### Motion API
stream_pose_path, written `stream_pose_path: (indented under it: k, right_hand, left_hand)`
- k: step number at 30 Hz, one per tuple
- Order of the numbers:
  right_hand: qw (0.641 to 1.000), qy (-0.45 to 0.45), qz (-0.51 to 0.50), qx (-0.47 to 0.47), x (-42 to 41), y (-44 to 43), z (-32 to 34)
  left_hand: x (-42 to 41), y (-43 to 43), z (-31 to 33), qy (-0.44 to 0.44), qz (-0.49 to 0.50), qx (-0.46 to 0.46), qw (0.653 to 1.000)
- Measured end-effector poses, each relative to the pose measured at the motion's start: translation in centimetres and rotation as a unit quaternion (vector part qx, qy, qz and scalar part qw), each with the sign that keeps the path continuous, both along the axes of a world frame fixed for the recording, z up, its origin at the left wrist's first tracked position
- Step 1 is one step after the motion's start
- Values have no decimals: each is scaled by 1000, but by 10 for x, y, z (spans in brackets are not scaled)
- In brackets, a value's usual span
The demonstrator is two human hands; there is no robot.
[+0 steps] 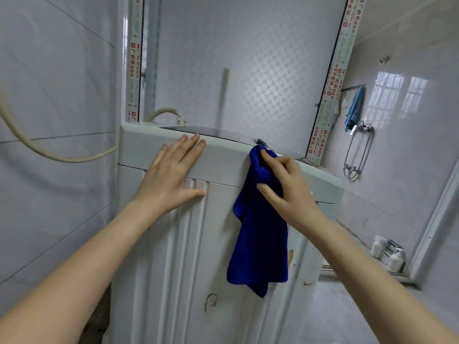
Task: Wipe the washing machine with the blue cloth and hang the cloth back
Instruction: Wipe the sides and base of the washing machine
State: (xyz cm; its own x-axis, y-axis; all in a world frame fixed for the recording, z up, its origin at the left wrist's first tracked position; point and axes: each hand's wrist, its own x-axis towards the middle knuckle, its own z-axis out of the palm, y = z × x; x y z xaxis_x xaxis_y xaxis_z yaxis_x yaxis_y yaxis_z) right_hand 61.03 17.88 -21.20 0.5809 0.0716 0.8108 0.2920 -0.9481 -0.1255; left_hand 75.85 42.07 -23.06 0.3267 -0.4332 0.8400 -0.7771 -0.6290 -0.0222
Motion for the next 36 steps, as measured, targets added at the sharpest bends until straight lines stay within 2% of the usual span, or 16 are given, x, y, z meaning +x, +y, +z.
stream_pose_path:
  k: [3,7,13,17,19,23,26,30,32,36]
  right_hand:
    - [997,-27,-41,-51,-5,-6,6]
    - [997,-26,-61,-45,1,2,4]
    - [997,-62,-22,50,14,25,-8]
    - [998,-16,46,45,59,83,8]
    - [997,-22,62,37,77,105,11]
    - [998,-42,35,39,62,77,-1]
    - [997,-67,-26,41,34,44,-13]
    - [997,-47,-40,47,42,61,-10]
    - [999,-23,-21,29,60,85,-5]
    - [1000,-17,21,15,95,126,2]
  left_hand:
    - [3,2,0,-5,-2,0,1000]
    - [8,3,-1,-13,-17,-1,1000]
    - [25,19,0,-55,-30,20,998]
    - [42,37,-6,-17,-27,-59,998]
    - [46,38,-10,-10,-39,-77,996]
    - [54,47,-6,-3,-66,-54,996]
    - [63,58,-3,19,-101,-19,995]
    - [63,63,-1,27,-120,-2,992]
    - [62,68,-3,25,-118,-21,993]
    - [61,79,-23,33,-60,-133,989]
